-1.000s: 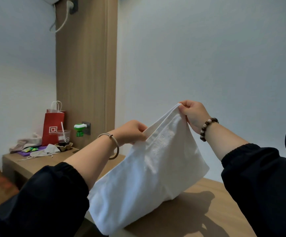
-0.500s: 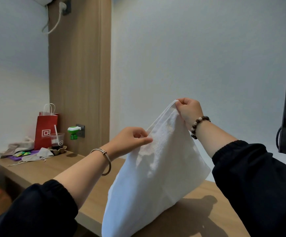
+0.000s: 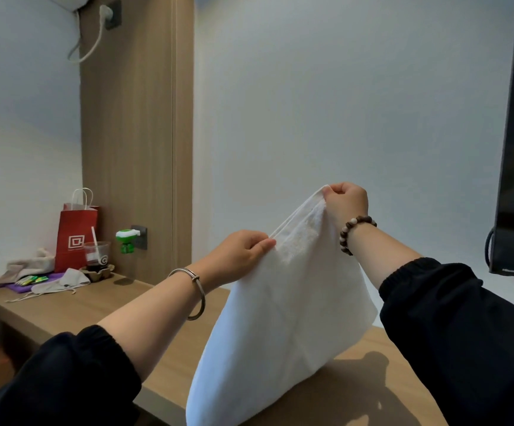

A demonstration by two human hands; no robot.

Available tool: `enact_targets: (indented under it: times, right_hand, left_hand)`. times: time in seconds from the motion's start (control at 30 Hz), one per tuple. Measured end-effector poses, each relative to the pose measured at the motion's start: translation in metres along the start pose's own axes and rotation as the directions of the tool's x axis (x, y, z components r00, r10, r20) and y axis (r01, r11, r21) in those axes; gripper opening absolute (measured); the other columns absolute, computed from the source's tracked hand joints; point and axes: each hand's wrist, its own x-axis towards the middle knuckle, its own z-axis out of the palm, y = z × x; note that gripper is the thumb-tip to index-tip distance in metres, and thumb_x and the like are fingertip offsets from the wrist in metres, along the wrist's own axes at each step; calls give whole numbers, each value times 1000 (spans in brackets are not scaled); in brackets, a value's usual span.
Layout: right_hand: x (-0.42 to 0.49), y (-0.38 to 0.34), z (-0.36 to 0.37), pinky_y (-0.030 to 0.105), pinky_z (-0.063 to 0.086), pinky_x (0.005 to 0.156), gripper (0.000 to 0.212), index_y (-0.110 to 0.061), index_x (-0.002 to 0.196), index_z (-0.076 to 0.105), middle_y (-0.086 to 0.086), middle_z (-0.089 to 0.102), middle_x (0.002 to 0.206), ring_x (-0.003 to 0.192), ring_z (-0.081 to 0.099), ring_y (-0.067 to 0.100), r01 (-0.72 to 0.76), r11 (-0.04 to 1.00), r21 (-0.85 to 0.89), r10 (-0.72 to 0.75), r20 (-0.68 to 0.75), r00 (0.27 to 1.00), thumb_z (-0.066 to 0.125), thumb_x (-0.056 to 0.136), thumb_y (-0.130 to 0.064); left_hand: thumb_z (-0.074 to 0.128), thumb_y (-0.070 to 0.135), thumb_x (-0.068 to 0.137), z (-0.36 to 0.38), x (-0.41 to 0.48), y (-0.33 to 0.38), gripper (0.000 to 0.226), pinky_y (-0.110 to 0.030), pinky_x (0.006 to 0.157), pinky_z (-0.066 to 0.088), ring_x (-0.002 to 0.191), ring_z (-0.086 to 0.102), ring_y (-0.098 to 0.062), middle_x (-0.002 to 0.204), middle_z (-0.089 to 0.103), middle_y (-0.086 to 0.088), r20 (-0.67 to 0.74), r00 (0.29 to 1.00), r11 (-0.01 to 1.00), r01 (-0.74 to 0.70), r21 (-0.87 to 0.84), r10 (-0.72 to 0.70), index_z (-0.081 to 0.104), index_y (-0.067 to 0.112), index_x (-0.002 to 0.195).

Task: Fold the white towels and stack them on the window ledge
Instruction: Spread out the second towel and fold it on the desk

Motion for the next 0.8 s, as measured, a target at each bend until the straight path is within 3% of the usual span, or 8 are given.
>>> enact_targets:
  times: [0.13,0.27,0.33,0.47,0.57,0.63,0.73,0.8]
  right_hand:
    - [0,2,-8,23,39,74,19,-4,103,64,4,60,91,83,55,18,-38,999,9,38,14,999,56,93,-18]
    - [-1,4,-14,23,40,75,19,-5,104,64,5,61,92,84,55,19,-42,999,-10,43,22,999,56,93,-19]
    - [-2,4,-16,24,40,75,20,-6,106,64,5,61,93,84,55,19,-58,998,-3,58,24,998,55,93,-19]
    - [-5,6,-17,24,40,75,22,-5,110,61,5,59,97,87,54,18,-58,998,13,58,5,998,52,95,-18]
    - [-7,4,-14,25,38,73,22,-3,111,56,5,55,98,86,52,18,-27,1000,9,27,-62,998,46,97,-15]
    - [-9,1,-11,25,37,70,22,-1,112,53,4,52,97,85,50,18,-11,1000,-1,11,-126,992,41,98,-14]
    - [-9,-3,-6,25,36,69,23,0,114,51,4,50,98,85,49,19,-15,1000,2,15,-197,980,38,99,-13]
    - [-7,-2,-4,26,36,69,23,0,114,50,5,50,98,85,49,20,-17,1000,-10,15,-210,978,37,99,-12]
  left_hand:
    - [69,29,85,-3,-4,-2,28,-15,45,26,49,32,-4,56,36,10,7,999,998,-54,30,54,51,16,67]
    - [63,25,90,-5,-3,-6,17,-14,48,31,53,42,-4,62,52,7,-83,994,990,-62,129,73,51,22,78]
    - [60,23,92,-4,-3,-7,11,-16,50,34,57,51,-7,69,61,5,-114,993,996,-26,86,36,51,20,89]
    - [59,26,92,-5,-1,-11,9,-18,52,40,56,54,-3,67,61,7,-132,991,1000,26,0,-26,54,24,100]
    - [67,35,86,-14,5,-18,27,-21,54,37,52,47,-8,61,54,1,-46,993,993,113,24,-112,64,11,78]
    - [74,39,79,-23,6,-25,34,-24,59,44,59,55,-12,66,60,-1,79,968,971,235,34,-237,68,5,78]
    - [80,40,72,-33,-1,-44,32,-26,67,52,71,65,-16,75,66,0,214,908,921,308,237,-359,67,11,77]
    - [81,49,67,-41,-7,-60,45,-31,73,54,79,67,-21,81,69,-3,253,871,876,318,363,-421,69,9,82]
